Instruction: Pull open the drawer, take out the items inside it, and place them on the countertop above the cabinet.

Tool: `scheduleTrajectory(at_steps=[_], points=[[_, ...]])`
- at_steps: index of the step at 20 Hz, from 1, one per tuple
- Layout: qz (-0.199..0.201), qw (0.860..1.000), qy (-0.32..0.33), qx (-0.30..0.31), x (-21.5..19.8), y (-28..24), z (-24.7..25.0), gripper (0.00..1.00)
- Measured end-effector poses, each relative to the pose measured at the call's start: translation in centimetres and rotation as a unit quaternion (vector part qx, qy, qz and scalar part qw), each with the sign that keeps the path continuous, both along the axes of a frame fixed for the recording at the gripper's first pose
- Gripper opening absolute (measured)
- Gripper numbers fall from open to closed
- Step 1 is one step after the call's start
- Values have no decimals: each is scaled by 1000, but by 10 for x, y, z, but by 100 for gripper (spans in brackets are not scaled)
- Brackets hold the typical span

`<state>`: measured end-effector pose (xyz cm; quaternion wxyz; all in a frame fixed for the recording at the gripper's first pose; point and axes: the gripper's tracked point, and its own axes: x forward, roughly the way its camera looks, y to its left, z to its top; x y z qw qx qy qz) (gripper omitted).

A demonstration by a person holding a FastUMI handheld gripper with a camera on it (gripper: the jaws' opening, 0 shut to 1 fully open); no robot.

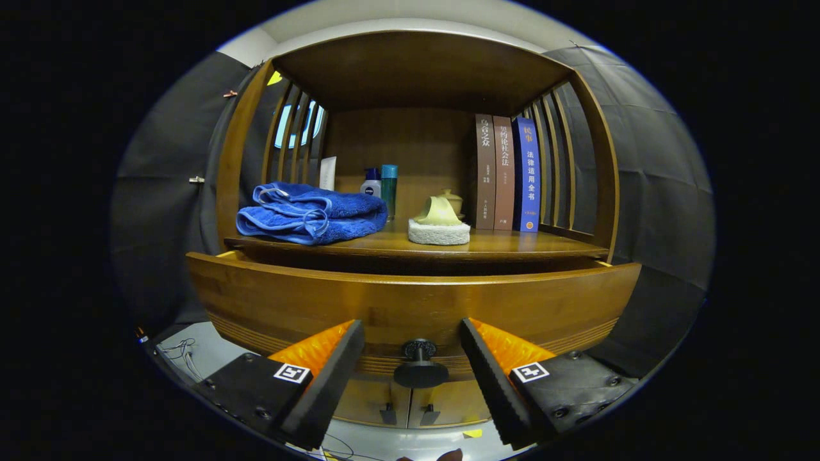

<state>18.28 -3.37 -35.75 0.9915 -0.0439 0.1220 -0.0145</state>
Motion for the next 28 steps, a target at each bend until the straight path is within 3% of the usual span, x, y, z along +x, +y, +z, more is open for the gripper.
scheduleTrajectory(at_steps=[13, 22, 28], points=[[-12, 1000, 21, 1, 47, 1, -6, 99], [-9, 999, 30, -4, 43, 3, -6, 100], [16, 1000, -1, 5, 0, 19, 48, 99]])
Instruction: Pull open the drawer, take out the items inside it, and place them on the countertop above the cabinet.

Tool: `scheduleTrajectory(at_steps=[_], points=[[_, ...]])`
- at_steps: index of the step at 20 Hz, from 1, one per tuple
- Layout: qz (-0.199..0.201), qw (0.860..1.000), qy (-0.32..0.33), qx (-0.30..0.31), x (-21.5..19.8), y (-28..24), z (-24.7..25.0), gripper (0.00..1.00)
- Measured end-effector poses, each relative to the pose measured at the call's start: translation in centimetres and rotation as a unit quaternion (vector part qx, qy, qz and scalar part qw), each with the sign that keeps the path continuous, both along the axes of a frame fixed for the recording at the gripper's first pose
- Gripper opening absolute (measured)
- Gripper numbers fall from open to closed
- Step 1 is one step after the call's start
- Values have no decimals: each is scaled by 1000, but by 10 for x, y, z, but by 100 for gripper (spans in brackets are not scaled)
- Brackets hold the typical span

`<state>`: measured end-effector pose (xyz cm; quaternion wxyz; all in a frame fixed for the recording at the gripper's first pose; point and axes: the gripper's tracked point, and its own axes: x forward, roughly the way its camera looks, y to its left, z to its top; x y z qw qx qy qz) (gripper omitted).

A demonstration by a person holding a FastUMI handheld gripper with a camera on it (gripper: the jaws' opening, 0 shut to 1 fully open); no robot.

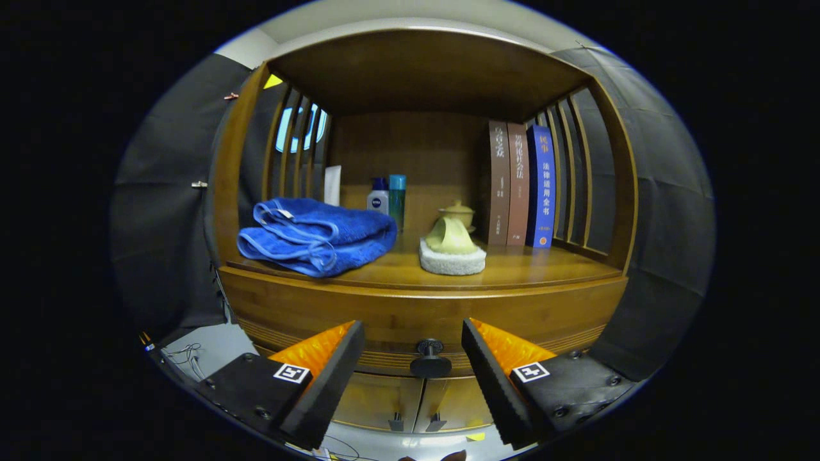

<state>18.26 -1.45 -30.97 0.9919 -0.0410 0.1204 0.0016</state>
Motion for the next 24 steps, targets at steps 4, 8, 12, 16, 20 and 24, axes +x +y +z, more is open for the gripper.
scheduleTrajectory(at_steps=[4, 8, 12, 16, 20, 24], points=[[3, 1000, -20, 14, -35, 8, 51, 99], [8, 999, -28, 26, -65, 12, 100, 99], [15, 999, -49, 14, -94, 11, 145, 99], [16, 997, -71, 21, -118, 13, 188, 99], [6, 996, -81, 34, -134, 7, 214, 99], [6, 996, -77, 39, -142, 5, 221, 99]])
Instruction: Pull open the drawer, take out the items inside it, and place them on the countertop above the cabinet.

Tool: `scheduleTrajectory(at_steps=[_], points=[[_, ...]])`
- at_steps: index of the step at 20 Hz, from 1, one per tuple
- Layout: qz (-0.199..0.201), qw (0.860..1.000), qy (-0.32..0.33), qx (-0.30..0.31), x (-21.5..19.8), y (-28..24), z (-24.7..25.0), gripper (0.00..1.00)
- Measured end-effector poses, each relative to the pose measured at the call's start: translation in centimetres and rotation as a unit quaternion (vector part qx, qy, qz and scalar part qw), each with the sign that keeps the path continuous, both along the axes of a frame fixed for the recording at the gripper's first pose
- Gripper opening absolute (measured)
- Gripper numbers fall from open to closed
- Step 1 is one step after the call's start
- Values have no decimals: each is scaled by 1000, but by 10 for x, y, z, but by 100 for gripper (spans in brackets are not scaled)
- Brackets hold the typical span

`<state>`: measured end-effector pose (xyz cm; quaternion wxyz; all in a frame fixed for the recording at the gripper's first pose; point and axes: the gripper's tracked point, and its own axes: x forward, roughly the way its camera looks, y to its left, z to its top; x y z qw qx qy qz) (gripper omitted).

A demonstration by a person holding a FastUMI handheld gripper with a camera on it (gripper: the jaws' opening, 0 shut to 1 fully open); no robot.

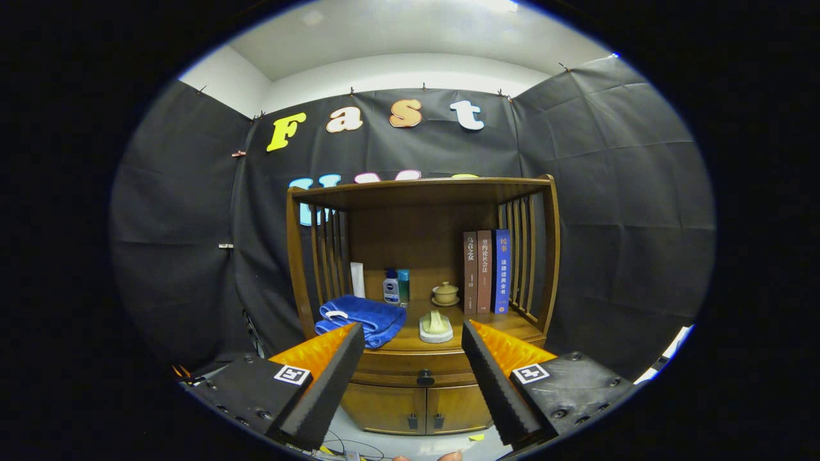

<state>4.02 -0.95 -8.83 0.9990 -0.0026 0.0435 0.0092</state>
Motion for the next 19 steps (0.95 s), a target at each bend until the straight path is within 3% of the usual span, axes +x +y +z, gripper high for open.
scheduleTrajectory(at_steps=[19], points=[[18, 1000, -7, -7, -5, 18, -2, 99]])
